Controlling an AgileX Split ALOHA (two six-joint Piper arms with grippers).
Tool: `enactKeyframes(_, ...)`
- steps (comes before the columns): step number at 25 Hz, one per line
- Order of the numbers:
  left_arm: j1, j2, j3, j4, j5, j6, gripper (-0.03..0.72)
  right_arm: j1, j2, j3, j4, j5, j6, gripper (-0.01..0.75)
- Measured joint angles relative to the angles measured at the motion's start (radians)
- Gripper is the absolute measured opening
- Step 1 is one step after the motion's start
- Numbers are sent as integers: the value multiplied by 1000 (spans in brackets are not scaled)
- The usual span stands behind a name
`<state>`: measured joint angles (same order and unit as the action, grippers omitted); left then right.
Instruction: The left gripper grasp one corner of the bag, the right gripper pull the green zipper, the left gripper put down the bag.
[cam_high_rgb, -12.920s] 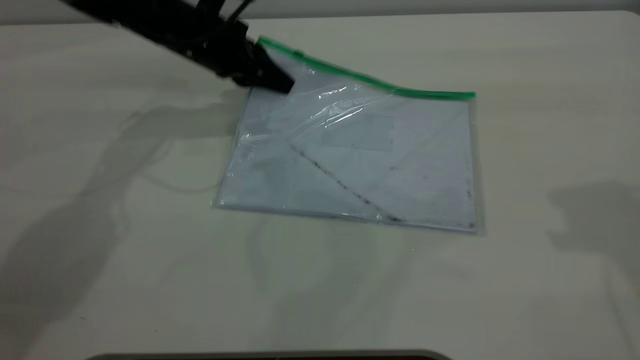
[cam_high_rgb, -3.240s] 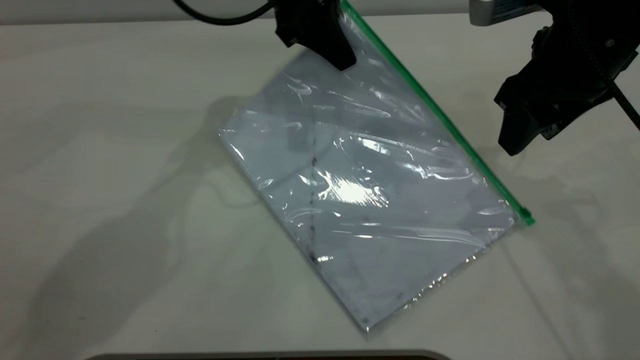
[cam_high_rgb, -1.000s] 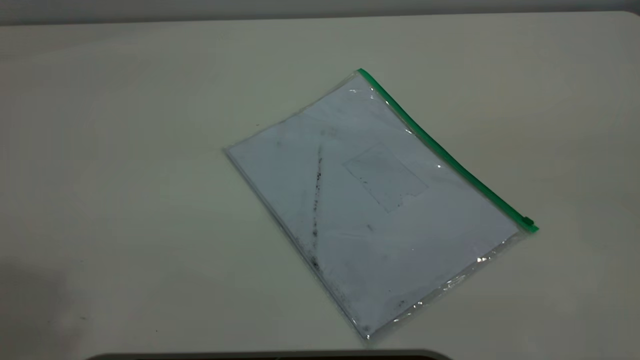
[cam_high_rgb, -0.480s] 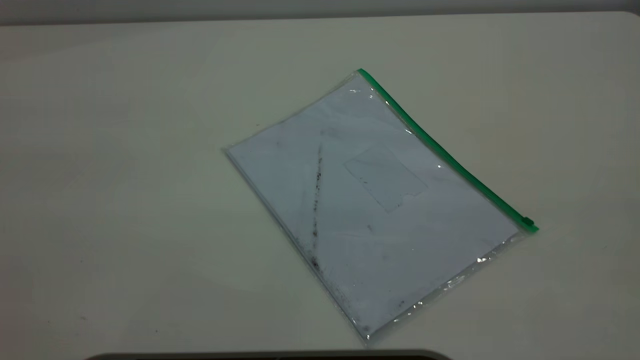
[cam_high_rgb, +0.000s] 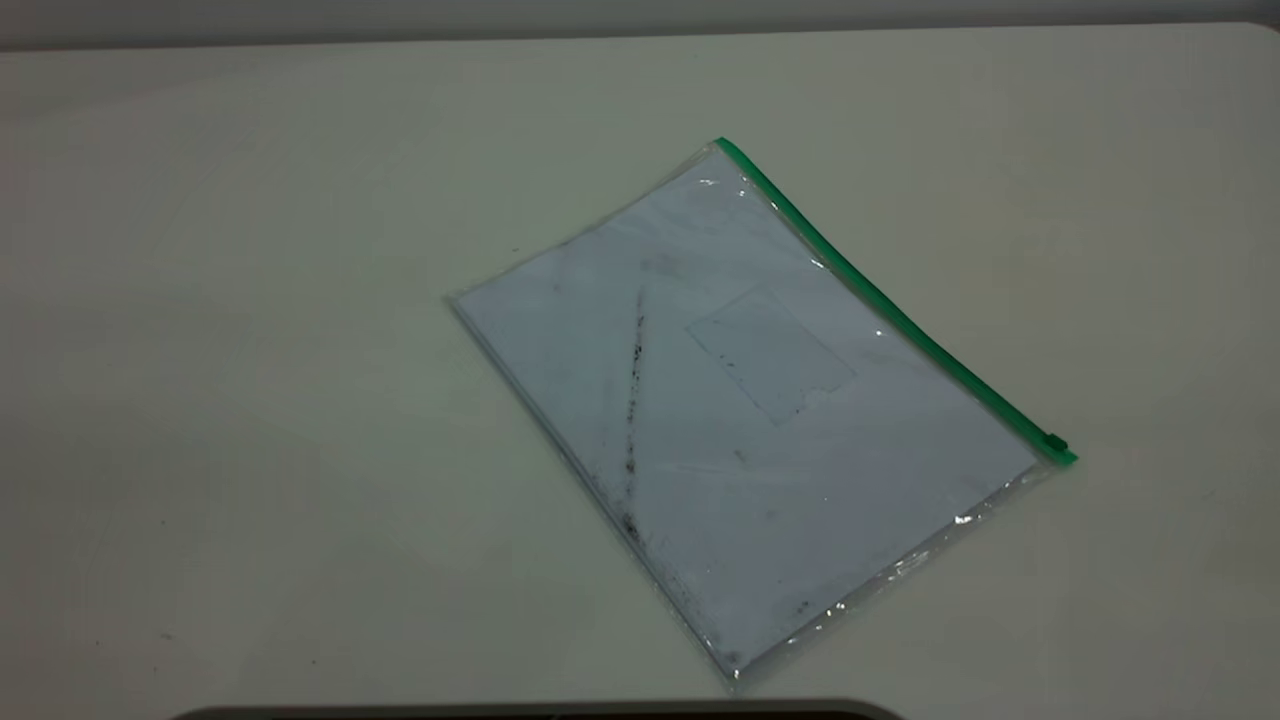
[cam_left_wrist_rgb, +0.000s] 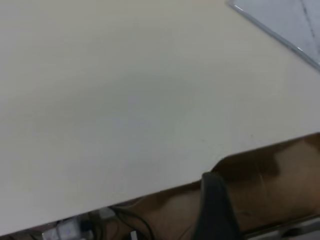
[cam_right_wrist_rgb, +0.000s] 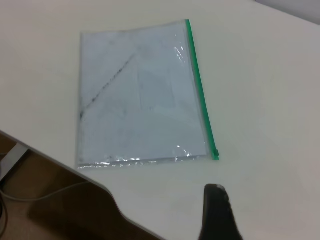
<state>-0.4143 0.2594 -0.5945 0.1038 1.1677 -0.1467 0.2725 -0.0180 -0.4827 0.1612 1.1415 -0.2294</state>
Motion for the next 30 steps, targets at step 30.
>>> enactKeyframes(30,54,-72,108,-122,-39,179,588,0,0,0,0,-1,0,483)
